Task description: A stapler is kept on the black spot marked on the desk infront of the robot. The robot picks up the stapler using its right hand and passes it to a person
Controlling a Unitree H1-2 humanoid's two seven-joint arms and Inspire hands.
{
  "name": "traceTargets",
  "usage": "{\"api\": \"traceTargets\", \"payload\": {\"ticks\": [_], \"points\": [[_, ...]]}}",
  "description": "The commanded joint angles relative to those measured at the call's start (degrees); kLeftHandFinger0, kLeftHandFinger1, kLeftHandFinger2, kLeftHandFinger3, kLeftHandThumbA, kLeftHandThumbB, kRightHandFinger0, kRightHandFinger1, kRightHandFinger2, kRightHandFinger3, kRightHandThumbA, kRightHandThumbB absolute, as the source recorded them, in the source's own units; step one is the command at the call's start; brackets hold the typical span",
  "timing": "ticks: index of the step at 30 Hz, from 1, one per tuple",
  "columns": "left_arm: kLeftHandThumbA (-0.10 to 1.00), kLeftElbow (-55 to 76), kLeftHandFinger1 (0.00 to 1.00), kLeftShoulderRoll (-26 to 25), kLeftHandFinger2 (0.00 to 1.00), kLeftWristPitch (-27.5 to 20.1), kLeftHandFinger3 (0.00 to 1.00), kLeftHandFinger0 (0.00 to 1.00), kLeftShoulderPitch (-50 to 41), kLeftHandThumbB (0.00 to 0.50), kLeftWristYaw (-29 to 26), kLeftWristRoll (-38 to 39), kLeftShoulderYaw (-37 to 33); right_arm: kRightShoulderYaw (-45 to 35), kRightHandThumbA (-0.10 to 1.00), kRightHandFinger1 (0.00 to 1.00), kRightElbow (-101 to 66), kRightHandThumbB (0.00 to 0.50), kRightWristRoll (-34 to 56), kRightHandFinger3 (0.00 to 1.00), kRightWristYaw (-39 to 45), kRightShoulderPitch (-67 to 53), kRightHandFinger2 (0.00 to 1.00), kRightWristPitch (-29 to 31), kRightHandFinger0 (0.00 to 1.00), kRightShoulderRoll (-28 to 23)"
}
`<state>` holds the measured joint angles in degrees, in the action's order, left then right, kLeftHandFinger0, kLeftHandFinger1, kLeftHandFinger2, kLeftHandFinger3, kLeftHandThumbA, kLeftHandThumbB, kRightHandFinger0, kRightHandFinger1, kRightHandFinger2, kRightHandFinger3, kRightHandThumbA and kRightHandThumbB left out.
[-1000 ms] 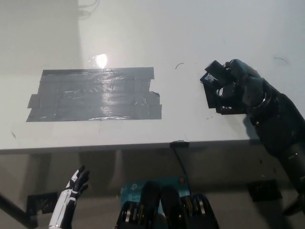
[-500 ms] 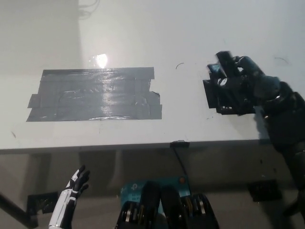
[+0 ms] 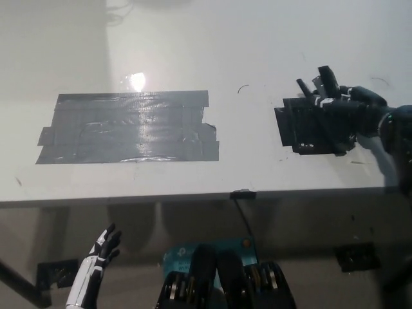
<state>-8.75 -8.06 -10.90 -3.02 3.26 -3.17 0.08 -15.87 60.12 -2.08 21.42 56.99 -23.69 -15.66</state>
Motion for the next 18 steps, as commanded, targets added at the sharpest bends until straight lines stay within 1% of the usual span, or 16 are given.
{"api": "traceTargets", "payload": {"ticks": [1,2,5,8,9,10,11,12,13,14,16,18], "points": [[1.00,1.9,1.00,-1.0,1.00,-0.1,1.00,1.00,0.1,0.415,1.0,0.8,0.0,-6.4,0.69,0.00,3.5,0.000,18.5,0.12,14.7,9.2,0.00,-3.2,0.00,-2.2],[1.00,1.9,1.00,-1.0,1.00,-0.3,1.00,1.00,0.1,0.423,1.1,0.9,0.0,-6.4,0.67,0.00,2.5,0.000,19.0,0.14,15.5,8.9,0.00,-3.2,0.00,-1.8],[1.00,1.7,1.00,-1.1,1.00,-0.9,1.00,1.00,0.1,0.412,0.9,0.4,-0.1,-6.3,0.67,0.00,0.6,0.001,21.3,0.10,14.5,8.4,0.00,-3.2,0.00,-0.3],[1.00,1.6,1.00,-1.0,1.00,-1.0,1.00,1.00,0.4,0.407,0.9,0.3,-0.1,-5.2,0.66,0.00,-2.9,0.004,23.6,0.09,12.9,7.7,0.00,-3.2,0.00,0.9],[1.00,1.5,1.00,-1.0,1.00,-1.1,1.00,1.00,0.5,0.401,0.9,0.3,-0.1,-4.3,0.65,0.00,-4.1,0.002,24.6,0.10,12.8,7.7,0.00,-3.2,0.00,1.3],[1.00,1.4,1.00,-1.0,1.00,-1.2,1.00,1.00,0.7,0.399,0.8,0.1,-0.2,-3.4,0.63,0.00,-5.7,0.002,26.4,0.13,11.9,7.6,0.00,-3.2,0.00,1.7],[1.00,1.5,1.00,-1.0,1.00,-1.2,1.00,1.00,0.8,0.395,0.7,0.0,-0.2,-2.9,0.62,0.00,-6.3,0.000,27.5,0.13,11.4,7.7,0.00,-3.2,0.00,1.9],[1.00,1.6,1.00,-0.9,1.00,-1.1,1.00,1.00,0.8,0.389,0.7,0.0,-0.2,-1.9,0.61,0.00,-7.6,0.000,29.8,0.10,10.7,7.6,0.00,-3.2,0.00,2.3],[1.00,1.6,1.00,-0.8,1.00,-1.0,1.00,1.00,0.9,0.390,0.7,0.1,-0.2,-0.8,0.62,0.00,-9.2,0.000,32.0,0.08,10.3,7.4,0.00,-3.2,0.00,2.6],[1.00,1.6,1.00,-0.8,1.00,-1.0,1.00,1.00,1.1,0.389,0.6,0.0,-0.1,0.3,0.65,0.00,-10.8,0.017,33.4,0.06,9.8,7.4,0.00,-3.2,0.00,3.0],[1.00,1.6,1.00,-0.9,1.00,-1.0,1.00,1.00,1.1,0.387,0.6,-0.1,-0.2,1.7,0.64,0.00,-12.9,0.005,34.7,0.03,9.0,7.3,0.00,-3.2,0.00,3.3],[1.00,1.7,1.00,-0.9,1.00,-0.8,1.00,1.00,1.2,0.388,0.7,-0.1,-0.2,3.4,0.64,0.00,-14.9,0.029,37.0,0.02,8.6,7.4,0.00,-3.2,0.00,3.5]]}}
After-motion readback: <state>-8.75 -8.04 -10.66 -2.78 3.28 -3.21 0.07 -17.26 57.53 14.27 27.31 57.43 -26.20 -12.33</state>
